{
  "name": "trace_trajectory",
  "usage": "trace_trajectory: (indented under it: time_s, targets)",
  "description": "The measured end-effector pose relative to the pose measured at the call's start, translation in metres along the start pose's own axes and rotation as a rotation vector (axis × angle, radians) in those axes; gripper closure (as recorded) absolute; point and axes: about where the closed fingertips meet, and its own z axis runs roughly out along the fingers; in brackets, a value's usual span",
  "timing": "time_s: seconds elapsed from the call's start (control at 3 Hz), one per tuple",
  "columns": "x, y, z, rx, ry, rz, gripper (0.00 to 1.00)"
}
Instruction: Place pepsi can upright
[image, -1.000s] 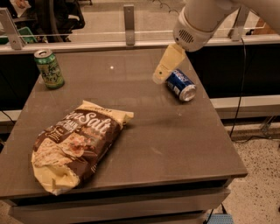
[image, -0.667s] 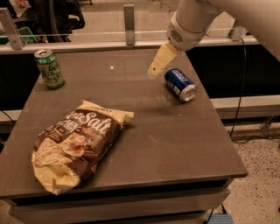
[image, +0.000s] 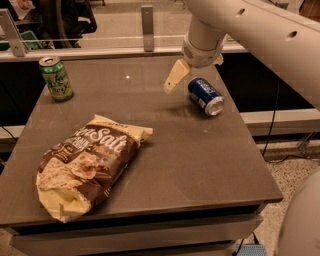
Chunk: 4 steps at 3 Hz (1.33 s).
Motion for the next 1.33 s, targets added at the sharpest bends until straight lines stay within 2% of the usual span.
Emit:
trace_trajectory:
  time_s: [0.67, 1.0, 1.33]
  targets:
    - [0.021, -0.012, 0.032, 0.029, 0.057, 0.095, 0.0]
    - [0.032, -0.016, 0.036, 0.029, 0.065, 0.12, 0.16]
    - [0.034, -0.016, 0.034, 0.023, 0.051, 0.13, 0.4]
